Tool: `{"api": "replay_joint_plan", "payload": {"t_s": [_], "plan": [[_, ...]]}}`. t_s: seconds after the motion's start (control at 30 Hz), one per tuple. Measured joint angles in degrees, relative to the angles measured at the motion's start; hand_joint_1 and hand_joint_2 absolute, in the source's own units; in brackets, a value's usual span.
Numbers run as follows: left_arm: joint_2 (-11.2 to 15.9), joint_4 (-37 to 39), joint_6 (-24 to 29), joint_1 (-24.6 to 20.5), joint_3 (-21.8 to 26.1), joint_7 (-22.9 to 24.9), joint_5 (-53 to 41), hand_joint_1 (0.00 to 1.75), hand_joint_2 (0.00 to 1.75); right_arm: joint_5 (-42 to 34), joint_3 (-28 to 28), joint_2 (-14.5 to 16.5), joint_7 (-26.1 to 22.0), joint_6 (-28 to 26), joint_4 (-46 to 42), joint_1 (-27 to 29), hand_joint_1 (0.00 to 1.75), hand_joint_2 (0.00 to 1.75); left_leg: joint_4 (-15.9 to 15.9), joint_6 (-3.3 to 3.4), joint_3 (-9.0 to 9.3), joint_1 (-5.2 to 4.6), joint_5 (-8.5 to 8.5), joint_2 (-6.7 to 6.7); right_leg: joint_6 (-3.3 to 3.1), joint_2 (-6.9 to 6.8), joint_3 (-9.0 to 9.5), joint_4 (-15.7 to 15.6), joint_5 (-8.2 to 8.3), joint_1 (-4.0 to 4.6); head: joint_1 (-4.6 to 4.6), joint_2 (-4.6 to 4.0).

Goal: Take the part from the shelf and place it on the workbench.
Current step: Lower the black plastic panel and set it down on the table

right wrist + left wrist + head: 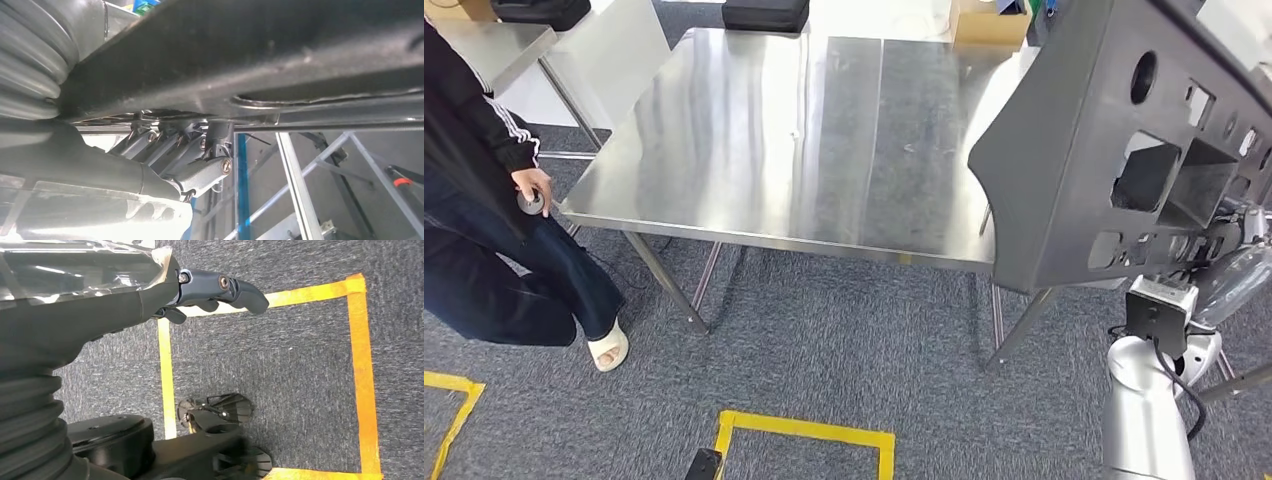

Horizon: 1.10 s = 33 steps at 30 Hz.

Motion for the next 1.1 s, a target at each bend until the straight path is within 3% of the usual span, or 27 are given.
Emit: {"api": "replay_joint_plan", "payload": {"t_s": [0.07,0.1,0.13,0.2,0.27,0.33,0.4,0.47,0.53,0.57,0.6,0.63,0.7,0.77,0.83,0.93,0.97,1.07,1.1], "plan": [[0.01,0.00,0.00,0.07,0.00,0.01,0.02,0.00,1.75,0.01,0.03,0.03,0.04,0.00,0.00,0.02,1.55,1.75,4.87,-0.27,-4.04,0.20,-1.76,0.11,-0.20,0.03,0.62,0.00,-0.64,0.16,-0.07,0.00],[0.01,0.00,0.00,0.09,0.00,0.01,0.03,0.00,1.75,0.02,0.03,0.04,0.06,0.00,0.00,0.03,1.55,1.75,4.48,-0.24,-4.68,0.25,-1.05,0.14,-0.16,0.06,1.01,0.00,-0.97,0.21,-0.08,0.00],[0.01,0.00,0.00,0.09,0.00,0.00,0.04,0.00,1.75,0.02,0.03,0.04,0.08,0.00,0.00,0.02,1.55,1.75,1.92,-0.11,-4.14,0.28,0.92,0.19,-0.06,0.09,1.50,0.00,-1.36,0.23,-0.09,0.00],[0.04,0.00,0.00,0.06,-0.01,-0.01,0.05,0.00,1.75,0.02,0.03,0.05,0.14,0.00,0.00,-0.02,1.55,1.75,-6.05,0.37,-1.08,0.20,5.75,0.30,0.29,0.13,2.50,-0.03,-2.11,0.30,-0.08,0.00],[0.05,0.00,0.00,-0.01,-0.02,-0.01,0.07,0.00,1.75,0.01,0.03,0.04,0.21,0.00,0.00,-0.16,1.55,1.75,-10.66,0.96,1.03,-0.12,6.72,0.32,0.90,0.16,3.03,-0.30,-2.72,0.46,-0.10,0.00],[0.08,0.00,0.01,-0.02,-0.03,-0.05,0.22,0.00,1.75,-0.01,0.08,0.03,0.23,0.00,0.01,-0.27,1.55,1.75,-11.40,1.74,1.75,-0.41,6.18,0.21,1.85,0.19,3.38,-0.08,-2.65,0.65,-0.13,0.00],[0.10,0.00,0.02,0.03,-0.02,-0.17,0.47,0.00,1.75,-0.07,0.14,-0.03,0.25,0.00,0.04,-0.39,1.55,1.75,-11.94,2.55,2.93,-0.38,6.82,0.16,2.56,0.10,3.27,1.43,-2.91,0.67,-0.13,0.00],[0.10,0.00,0.03,-0.02,-0.02,-0.31,0.58,0.00,1.75,-0.16,0.19,-0.12,0.25,0.00,0.11,-0.71,1.55,1.75,-12.13,3.09,3.81,-0.35,6.74,0.16,2.35,0.04,0.48,6.48,-4.56,0.62,-0.04,0.00],[0.10,0.00,0.03,-0.03,-0.02,-0.37,0.63,0.00,1.75,-0.21,0.24,-0.13,0.26,0.00,0.26,-0.86,1.55,1.75,-12.11,3.43,4.06,-0.48,6.35,0.04,1.99,0.05,-4.35,13.83,-7.08,0.66,0.03,0.00],[0.09,0.00,0.02,0.01,-0.02,-0.38,0.66,0.00,1.75,-0.21,0.26,-0.14,0.26,0.00,0.35,-0.81,1.55,1.75,-12.10,3.53,4.22,-0.58,6.10,-0.06,2.10,0.05,-6.22,16.00,-7.94,0.68,0.02,0.00],[0.09,0.00,0.02,0.06,-0.01,-0.38,0.67,0.00,1.75,-0.21,0.27,-0.14,0.27,0.00,0.45,-0.77,1.55,1.75,-12.09,3.56,4.49,-0.67,5.81,-0.18,2.40,0.05,-7.12,16.13,-7.92,0.69,0.03,0.00],[0.08,0.00,0.02,0.09,-0.01,-0.38,0.67,0.00,1.75,-0.21,0.27,-0.14,0.28,0.00,0.53,-0.75,1.55,1.75,-12.09,3.55,4.88,-0.75,5.51,-0.30,2.87,0.04,-6.90,14.09,-6.75,0.69,0.02,0.00],[0.07,0.01,0.02,0.12,-0.01,-0.40,0.67,0.00,1.75,-0.22,0.29,-0.16,0.28,0.00,0.62,-0.80,1.55,1.75,-12.08,3.36,5.86,-0.84,4.81,-0.53,3.60,0.02,-4.31,5.95,-2.04,0.81,0.04,0.00],[0.07,0.01,0.03,0.09,-0.01,-0.43,0.67,0.00,1.75,-0.25,0.33,-0.21,0.28,0.00,0.70,-0.93,1.55,1.75,-12.09,2.86,6.38,-0.92,4.13,-0.64,2.69,-0.09,-2.19,0.27,0.53,1.21,0.01,0.00],[0.05,0.02,0.04,0.10,-0.02,-0.45,0.69,0.00,1.75,-0.27,0.37,-0.26,0.27,0.00,0.77,-1.04,1.55,1.75,-11.73,2.28,6.54,-0.99,3.86,-0.64,1.08,-0.07,-1.51,-0.79,0.71,1.53,-0.01,0.00],[0.01,0.01,0.08,0.09,-0.02,-0.49,0.73,0.00,1.75,-0.32,0.45,-0.27,0.26,0.00,0.80,-1.23,1.55,1.75,-9.04,1.33,5.67,-0.86,2.82,-0.44,0.09,0.03,-0.02,-1.21,1.08,0.86,-0.06,0.00],[0.03,0.00,0.09,0.06,-0.02,-0.51,0.74,0.00,1.75,-0.34,0.48,-0.25,0.25,0.00,0.80,-1.35,1.55,1.75,-6.38,0.91,4.21,-0.67,1.74,-0.36,-0.16,0.01,0.34,-1.28,0.94,0.66,-0.12,0.00],[0.09,0.00,0.08,0.10,-0.02,-0.52,0.74,0.00,1.75,-0.34,0.55,-0.18,0.23,0.00,0.81,-1.48,1.55,1.75,3.60,-0.14,-2.42,0.16,-2.16,-0.09,-0.64,0.03,0.79,-1.25,0.39,0.62,-0.22,0.00],[0.09,0.00,0.08,0.13,-0.02,-0.51,0.73,0.00,1.75,-0.34,0.55,-0.14,0.23,0.00,0.81,-1.39,1.55,1.75,4.62,-0.39,-3.78,0.44,-2.15,0.04,-0.59,0.06,0.96,-1.24,0.18,0.55,-0.23,0.00]]}}
